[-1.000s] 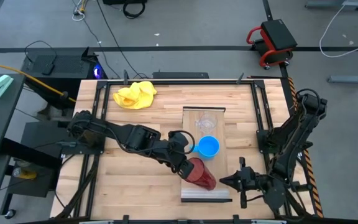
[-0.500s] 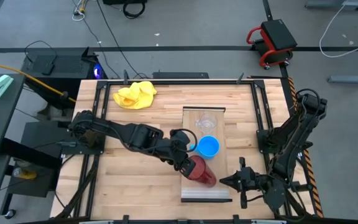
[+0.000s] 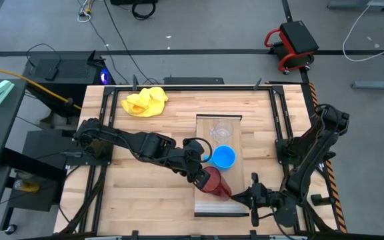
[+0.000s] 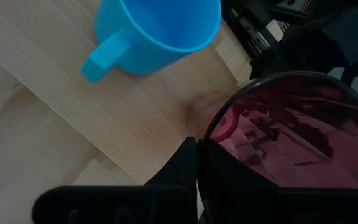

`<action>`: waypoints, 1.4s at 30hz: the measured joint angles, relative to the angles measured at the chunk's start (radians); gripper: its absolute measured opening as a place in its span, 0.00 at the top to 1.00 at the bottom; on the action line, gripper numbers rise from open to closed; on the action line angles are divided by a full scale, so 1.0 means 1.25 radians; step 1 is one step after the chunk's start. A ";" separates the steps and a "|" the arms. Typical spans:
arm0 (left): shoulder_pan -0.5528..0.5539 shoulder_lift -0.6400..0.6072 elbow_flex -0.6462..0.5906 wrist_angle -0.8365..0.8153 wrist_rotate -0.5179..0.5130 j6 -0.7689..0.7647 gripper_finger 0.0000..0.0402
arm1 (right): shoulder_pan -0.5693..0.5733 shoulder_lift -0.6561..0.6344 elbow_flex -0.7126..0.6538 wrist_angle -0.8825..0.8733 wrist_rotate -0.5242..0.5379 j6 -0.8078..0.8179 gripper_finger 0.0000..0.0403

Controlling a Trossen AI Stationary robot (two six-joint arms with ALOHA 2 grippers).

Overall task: Stack small to large cups/mugs on shelf
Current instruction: Put the red cup on the shelf

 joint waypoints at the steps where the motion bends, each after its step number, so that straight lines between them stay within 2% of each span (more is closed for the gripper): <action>1: -0.001 0.000 0.000 0.001 0.000 0.000 0.97 | -0.001 0.004 0.000 0.008 0.000 0.000 1.00; 8: -0.001 0.000 0.000 0.005 -0.001 0.000 0.97 | 0.007 -0.012 0.000 0.007 -0.002 -0.007 1.00; 15: -0.001 0.000 0.000 0.007 -0.003 0.001 0.97 | 0.022 -0.053 0.000 -0.010 0.042 -0.034 1.00; 24: -0.002 0.001 0.000 0.033 0.012 0.033 0.97 | -0.023 -0.048 0.000 -0.035 0.002 -0.015 1.00; 35: -0.002 0.001 0.000 0.090 0.026 0.066 0.91 | -0.028 -0.048 0.001 -0.072 -0.021 0.005 1.00; 42: -0.002 0.001 0.000 0.113 0.063 0.066 0.86 | -0.029 -0.047 0.001 -0.097 -0.036 0.015 1.00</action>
